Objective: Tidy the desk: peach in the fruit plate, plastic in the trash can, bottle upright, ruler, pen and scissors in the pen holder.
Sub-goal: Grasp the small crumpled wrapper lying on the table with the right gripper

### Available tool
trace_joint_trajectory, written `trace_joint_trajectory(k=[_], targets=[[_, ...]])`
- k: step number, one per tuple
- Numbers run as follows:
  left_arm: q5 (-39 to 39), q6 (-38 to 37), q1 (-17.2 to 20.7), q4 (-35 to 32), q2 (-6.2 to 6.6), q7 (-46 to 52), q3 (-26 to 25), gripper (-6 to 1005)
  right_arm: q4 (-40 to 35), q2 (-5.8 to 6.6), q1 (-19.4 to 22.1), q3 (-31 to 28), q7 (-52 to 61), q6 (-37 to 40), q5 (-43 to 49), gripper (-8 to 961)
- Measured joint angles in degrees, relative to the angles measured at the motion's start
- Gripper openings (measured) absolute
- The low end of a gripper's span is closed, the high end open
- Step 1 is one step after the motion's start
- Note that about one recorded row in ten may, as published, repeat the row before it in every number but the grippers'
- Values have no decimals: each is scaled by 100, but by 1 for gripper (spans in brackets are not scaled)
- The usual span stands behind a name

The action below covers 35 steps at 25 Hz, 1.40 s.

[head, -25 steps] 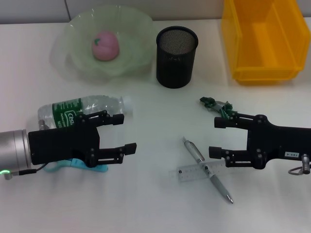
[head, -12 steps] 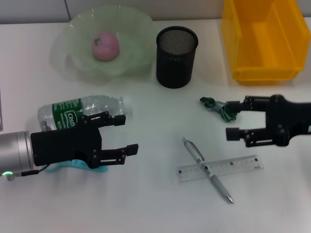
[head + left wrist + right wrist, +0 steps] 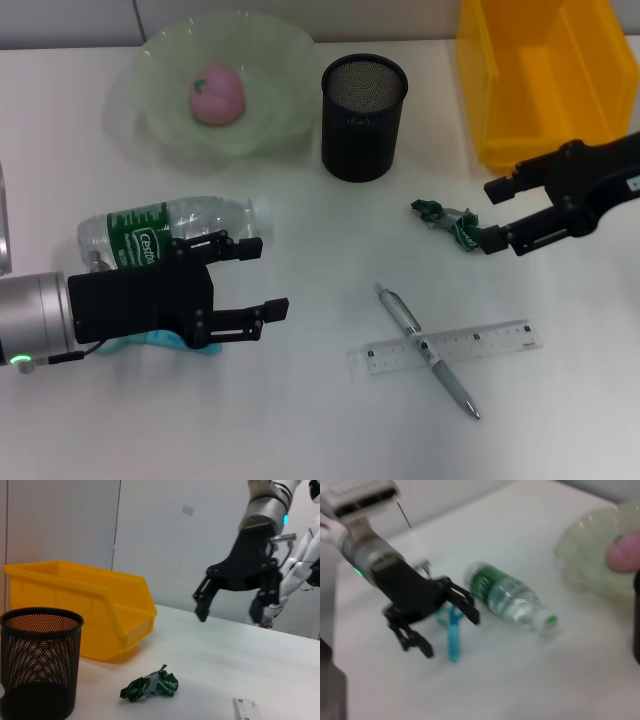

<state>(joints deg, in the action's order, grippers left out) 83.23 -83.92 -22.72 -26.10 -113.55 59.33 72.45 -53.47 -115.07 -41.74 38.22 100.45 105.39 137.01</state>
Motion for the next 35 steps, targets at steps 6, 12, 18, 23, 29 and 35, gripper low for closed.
trace_joint_trajectory(k=[6,12,18,23,29,35], targets=[[-1,28,-3,0,-34,-9,-12,817,-299,-168,-264,986,494,-877,499,673],[0,53,-10,0,-54,-10,-13,817,-281,-297,-262,1598,641,-1513,689,670],[0,81,-36,0,-62,-6,-12,817,-69,-392,-228,1990,688,-2298,836,666],[0,124,-47,0,-75,-4,-12,817,280,-393,-258,2015,658,-2770,814,664],[0,135,-48,0,-83,-2,-18,817,565,-405,-274,2210,592,-3166,730,660],[1,140,-43,0,-89,13,-21,816,843,-417,-296,2491,499,-3559,603,657]])
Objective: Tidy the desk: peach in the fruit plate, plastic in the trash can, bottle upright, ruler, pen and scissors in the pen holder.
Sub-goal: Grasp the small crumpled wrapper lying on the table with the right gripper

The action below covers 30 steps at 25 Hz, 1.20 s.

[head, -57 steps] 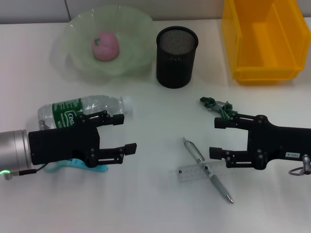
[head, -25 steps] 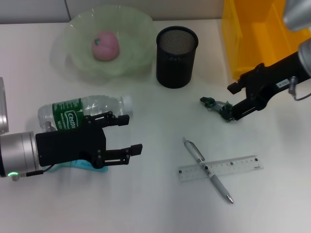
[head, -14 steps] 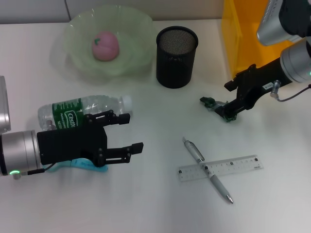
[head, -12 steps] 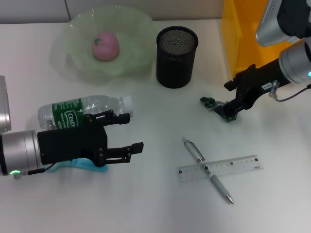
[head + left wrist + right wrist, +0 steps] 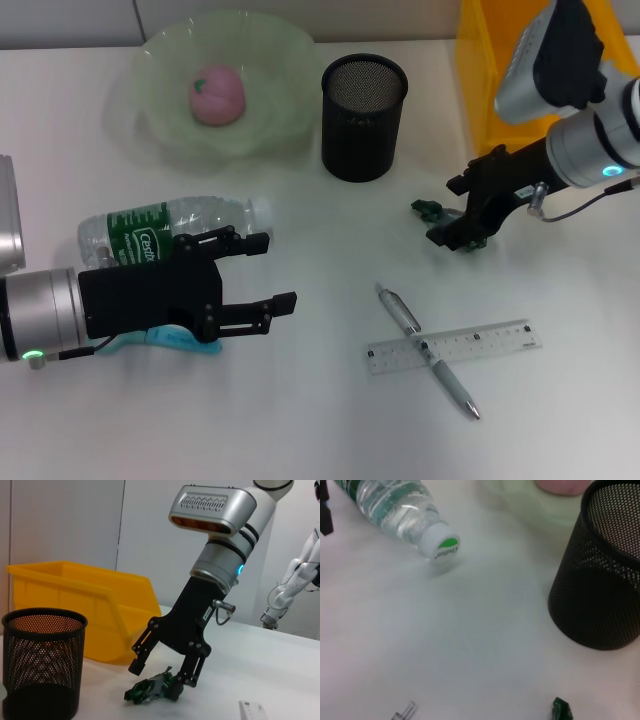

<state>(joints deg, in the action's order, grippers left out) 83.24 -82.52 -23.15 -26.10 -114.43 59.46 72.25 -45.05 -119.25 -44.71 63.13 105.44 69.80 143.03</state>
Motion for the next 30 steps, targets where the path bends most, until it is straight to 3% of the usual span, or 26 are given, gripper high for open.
trace_joint_trajectory(k=[24,30], targets=[[0,-37,39,-27,-26,41,0,816,128,-1,16,33,-19,-143,-4,644],[0,-48,39,-27,-26,51,-1,816,115,-2,30,33,-30,-143,5,445]])
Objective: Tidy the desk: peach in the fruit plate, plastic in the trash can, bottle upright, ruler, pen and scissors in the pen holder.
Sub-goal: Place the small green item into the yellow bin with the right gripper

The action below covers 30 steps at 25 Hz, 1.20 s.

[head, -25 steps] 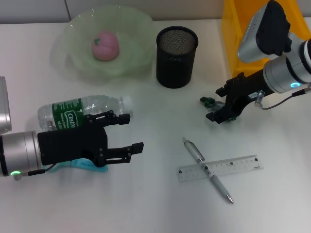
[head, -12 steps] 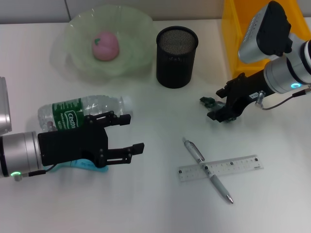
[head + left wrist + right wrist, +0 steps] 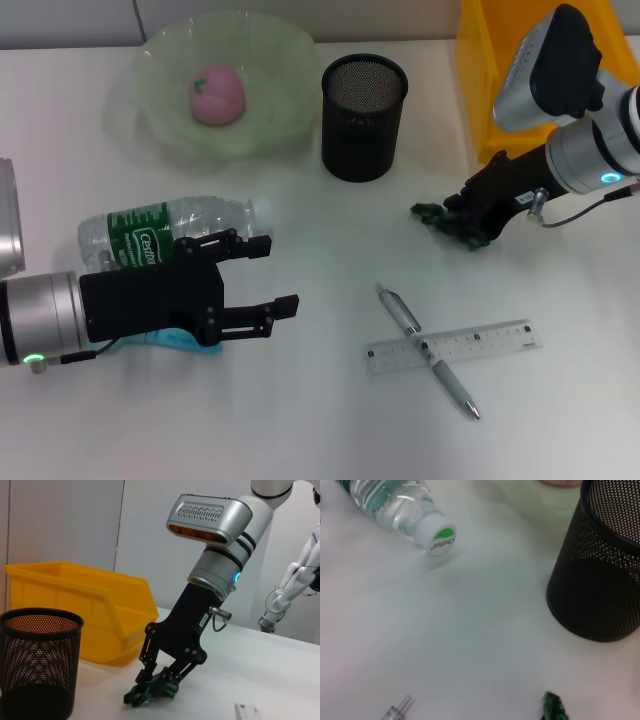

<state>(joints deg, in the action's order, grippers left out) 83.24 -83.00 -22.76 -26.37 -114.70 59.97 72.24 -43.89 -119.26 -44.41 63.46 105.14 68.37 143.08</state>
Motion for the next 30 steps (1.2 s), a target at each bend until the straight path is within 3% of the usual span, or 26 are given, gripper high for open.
trace_joint_trajectory(k=[5,18,25,30], targets=[[-1,-10,0,2,-6,6,0,816,-33,0,33,0,-2,4,2,198],[0,-23,-1,9,-19,6,0,816,-62,0,39,-1,-3,36,-9,68],[0,-23,0,-11,-17,7,0,816,-130,0,53,-48,-3,41,-74,64],[0,-23,0,-17,-16,6,0,816,-519,7,323,-59,-9,133,-543,63]])
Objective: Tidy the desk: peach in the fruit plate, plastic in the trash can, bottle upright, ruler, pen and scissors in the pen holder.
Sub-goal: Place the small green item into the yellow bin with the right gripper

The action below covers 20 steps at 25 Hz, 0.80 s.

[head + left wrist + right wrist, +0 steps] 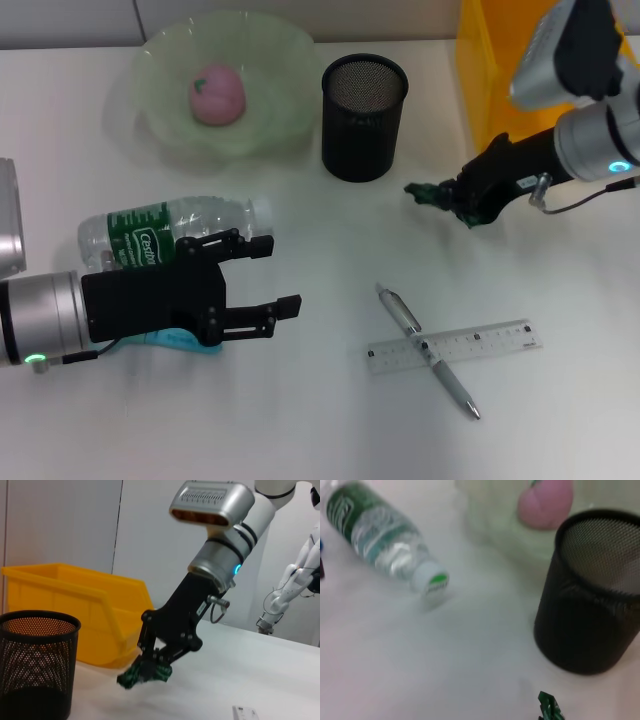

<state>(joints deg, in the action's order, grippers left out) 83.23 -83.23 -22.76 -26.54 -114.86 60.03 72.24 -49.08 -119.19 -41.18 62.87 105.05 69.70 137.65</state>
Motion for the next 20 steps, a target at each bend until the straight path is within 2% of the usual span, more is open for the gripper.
trace_joint_trajectory(k=[7,11,15,20], targets=[[0,0,0,-4,13,0,0,815,-698,18,828,-18,-301,183,-1296,60],[0,0,-18,-10,32,0,0,815,-695,18,1355,-88,-909,190,-2337,59],[-27,-42,-49,-10,44,0,0,815,-164,17,1741,-308,-2026,344,-3523,58],[-40,-89,-60,-9,52,0,-13,815,1109,31,1845,-1077,-3574,919,-4627,57]])
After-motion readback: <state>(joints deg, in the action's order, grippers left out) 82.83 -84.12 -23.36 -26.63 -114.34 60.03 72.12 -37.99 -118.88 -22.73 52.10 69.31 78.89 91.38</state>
